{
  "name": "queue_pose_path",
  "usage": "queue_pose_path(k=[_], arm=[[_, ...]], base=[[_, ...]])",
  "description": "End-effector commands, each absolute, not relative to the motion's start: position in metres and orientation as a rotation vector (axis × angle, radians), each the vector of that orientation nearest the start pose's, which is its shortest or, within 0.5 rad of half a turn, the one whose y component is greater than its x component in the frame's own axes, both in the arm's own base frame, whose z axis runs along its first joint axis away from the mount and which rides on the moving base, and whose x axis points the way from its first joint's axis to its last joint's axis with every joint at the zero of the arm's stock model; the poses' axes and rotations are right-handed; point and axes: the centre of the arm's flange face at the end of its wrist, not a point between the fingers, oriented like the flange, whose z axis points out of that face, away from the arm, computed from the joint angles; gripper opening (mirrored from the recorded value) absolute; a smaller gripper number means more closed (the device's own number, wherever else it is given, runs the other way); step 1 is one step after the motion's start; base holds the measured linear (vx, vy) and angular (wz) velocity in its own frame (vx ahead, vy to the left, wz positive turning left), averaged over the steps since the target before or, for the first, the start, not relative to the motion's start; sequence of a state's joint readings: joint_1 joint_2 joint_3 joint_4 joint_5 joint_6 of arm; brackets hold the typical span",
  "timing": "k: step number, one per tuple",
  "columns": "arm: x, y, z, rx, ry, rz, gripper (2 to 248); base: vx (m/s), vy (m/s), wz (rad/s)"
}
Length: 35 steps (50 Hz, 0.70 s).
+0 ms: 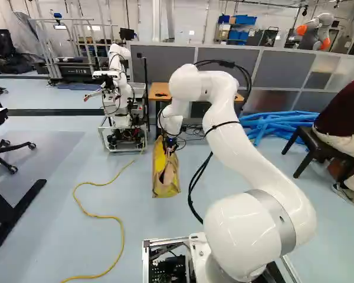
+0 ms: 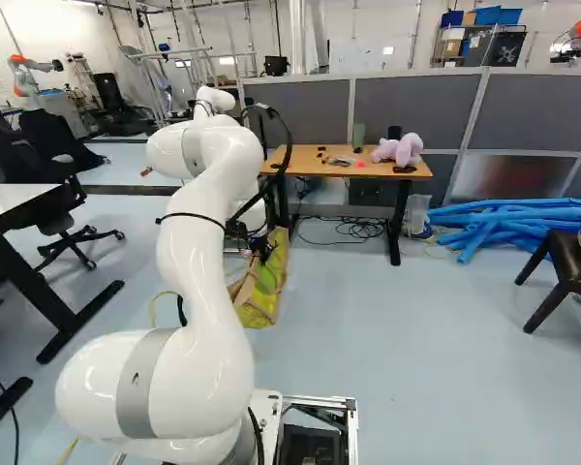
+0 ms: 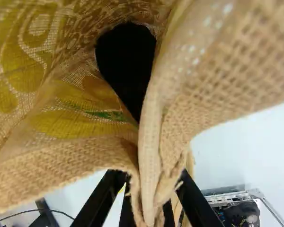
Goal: Pick up the bag on the ground and place it on the table
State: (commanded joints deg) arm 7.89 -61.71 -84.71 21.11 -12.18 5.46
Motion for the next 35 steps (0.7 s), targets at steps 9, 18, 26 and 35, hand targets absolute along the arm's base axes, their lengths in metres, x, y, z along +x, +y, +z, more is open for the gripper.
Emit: queue_pose_path(k=[9,18,26,35], arm=[[0.665,0.092,0.138,-2.962,0.456,-0.248,35],[0.664,0.087,0.151,-2.965,0.445,-0.236,35],[0.662,0.083,0.162,-2.968,0.435,-0.227,35],[0.659,0.079,0.176,-2.972,0.423,-0.219,35]], base=[[0.0,0.0,0.0],[0.0,0.0,0.0],[0.0,0.0,0.0],[0.0,0.0,0.0]])
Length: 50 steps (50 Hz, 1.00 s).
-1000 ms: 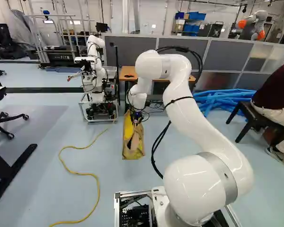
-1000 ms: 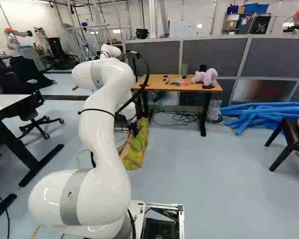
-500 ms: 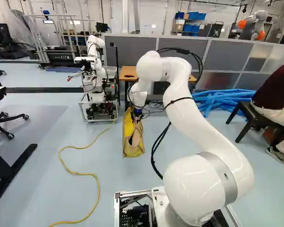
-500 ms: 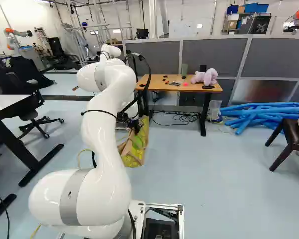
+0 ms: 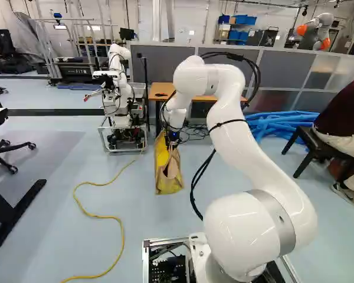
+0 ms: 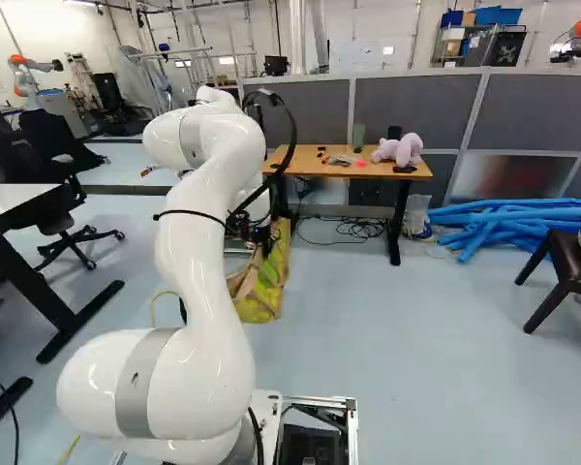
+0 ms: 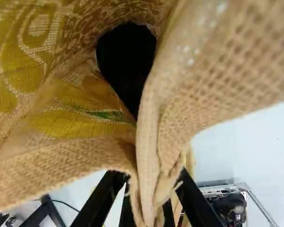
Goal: Pick up the bag on the ground and place it on the table
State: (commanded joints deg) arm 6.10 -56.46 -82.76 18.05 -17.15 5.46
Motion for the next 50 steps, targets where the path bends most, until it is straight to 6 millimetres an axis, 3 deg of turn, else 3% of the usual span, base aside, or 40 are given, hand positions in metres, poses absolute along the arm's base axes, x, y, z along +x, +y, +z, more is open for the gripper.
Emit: queue_pose_path(k=[50], arm=[[0.634,0.063,0.249,-3.02,0.292,-0.14,35]], base=[[0.0,0.0,0.0]])
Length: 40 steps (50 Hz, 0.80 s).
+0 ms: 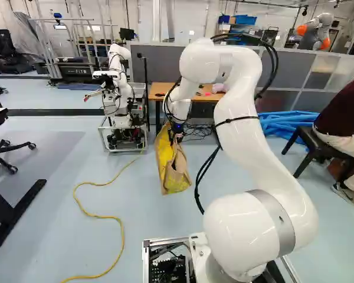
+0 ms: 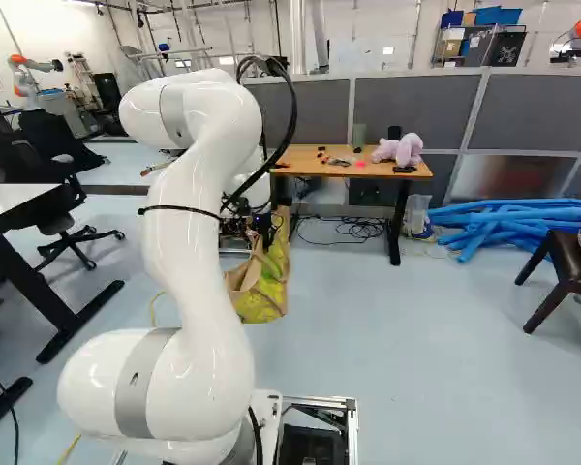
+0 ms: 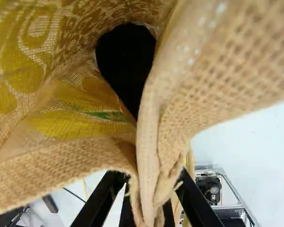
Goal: Pick up the bag on the ground and place it on the table
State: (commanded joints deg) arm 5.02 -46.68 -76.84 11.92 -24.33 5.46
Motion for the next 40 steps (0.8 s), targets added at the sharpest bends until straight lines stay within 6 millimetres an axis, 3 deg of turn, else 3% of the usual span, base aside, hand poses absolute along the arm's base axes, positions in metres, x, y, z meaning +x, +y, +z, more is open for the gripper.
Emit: queue_pose_path(k=[40], arm=[[0.61,0.061,0.31,-3.038,0.227,-0.082,35]], base=[[0.0,0.0,0.0]])
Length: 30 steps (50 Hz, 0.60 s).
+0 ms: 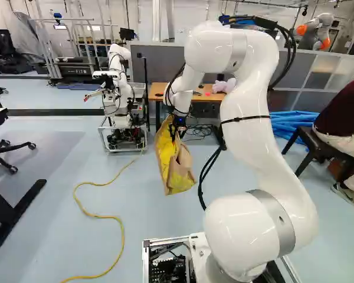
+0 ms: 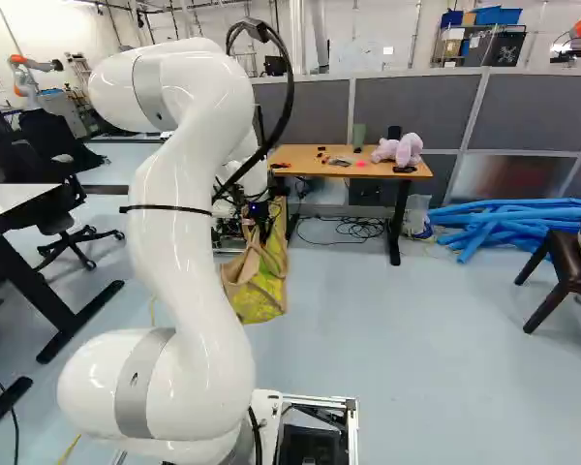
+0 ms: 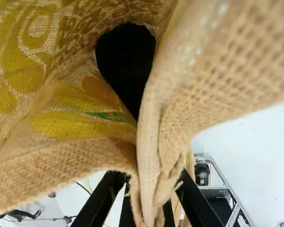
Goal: Pick up the bag on the ground and place it on the table
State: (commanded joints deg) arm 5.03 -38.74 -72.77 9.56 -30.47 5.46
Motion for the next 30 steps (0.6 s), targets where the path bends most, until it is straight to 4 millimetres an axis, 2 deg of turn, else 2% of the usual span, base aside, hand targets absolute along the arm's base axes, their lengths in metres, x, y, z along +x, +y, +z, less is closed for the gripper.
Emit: queue_pose_path(k=[30], arm=[[0.591,0.06,0.355,-3.031,0.216,-0.075,35]], base=[[0.0,0.0,0.0]])
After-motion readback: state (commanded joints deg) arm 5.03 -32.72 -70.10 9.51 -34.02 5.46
